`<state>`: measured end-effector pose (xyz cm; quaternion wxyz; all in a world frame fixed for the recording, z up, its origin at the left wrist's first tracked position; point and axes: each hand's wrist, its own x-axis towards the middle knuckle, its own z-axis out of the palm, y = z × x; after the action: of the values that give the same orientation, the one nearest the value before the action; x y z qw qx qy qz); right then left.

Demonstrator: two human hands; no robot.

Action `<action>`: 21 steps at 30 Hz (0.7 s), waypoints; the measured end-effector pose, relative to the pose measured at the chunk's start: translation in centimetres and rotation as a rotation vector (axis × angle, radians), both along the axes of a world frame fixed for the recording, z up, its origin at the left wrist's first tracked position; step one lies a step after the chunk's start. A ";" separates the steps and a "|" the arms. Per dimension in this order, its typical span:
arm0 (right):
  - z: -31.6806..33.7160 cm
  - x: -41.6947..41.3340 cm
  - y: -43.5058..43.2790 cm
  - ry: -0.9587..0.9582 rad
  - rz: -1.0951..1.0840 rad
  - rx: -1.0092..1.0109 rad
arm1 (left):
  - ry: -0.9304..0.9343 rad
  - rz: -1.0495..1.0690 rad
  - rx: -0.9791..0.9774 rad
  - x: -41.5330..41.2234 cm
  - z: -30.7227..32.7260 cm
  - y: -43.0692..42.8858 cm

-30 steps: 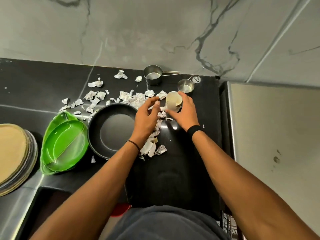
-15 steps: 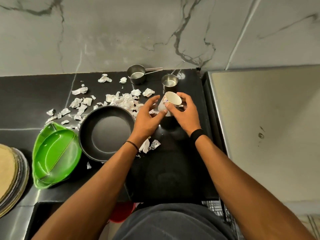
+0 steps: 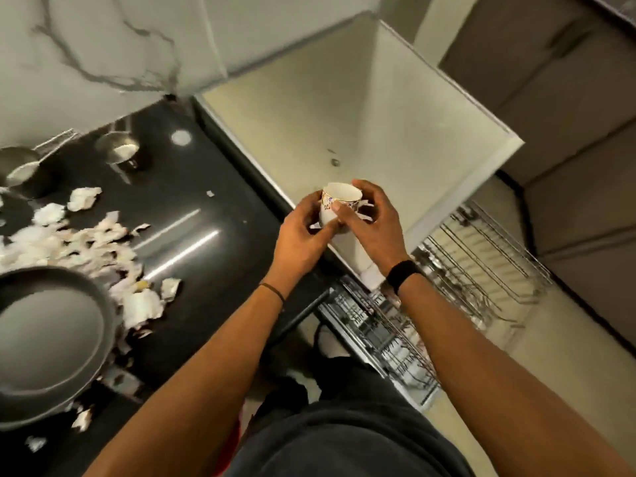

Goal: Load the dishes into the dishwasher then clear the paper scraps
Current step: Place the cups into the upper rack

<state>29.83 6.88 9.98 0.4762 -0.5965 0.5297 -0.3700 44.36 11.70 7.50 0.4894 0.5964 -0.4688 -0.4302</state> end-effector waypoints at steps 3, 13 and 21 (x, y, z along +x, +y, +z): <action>-0.5 -5.4 0.5 -0.042 -0.122 0.036 | 0.035 -0.098 0.038 -4.8 0.0 -1.5; -4.2 -22.9 2.1 -0.204 -0.461 0.292 | -0.082 -0.429 0.139 -20.9 -1.7 -2.7; -10.6 -33.0 2.5 -0.189 -0.395 0.524 | -0.108 -0.323 0.256 -31.2 -8.0 -1.2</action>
<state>-3.17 9.36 -0.63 0.5794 -0.3028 0.6656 -0.3600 13.16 10.47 -0.51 0.3083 0.5930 -0.5256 -0.5265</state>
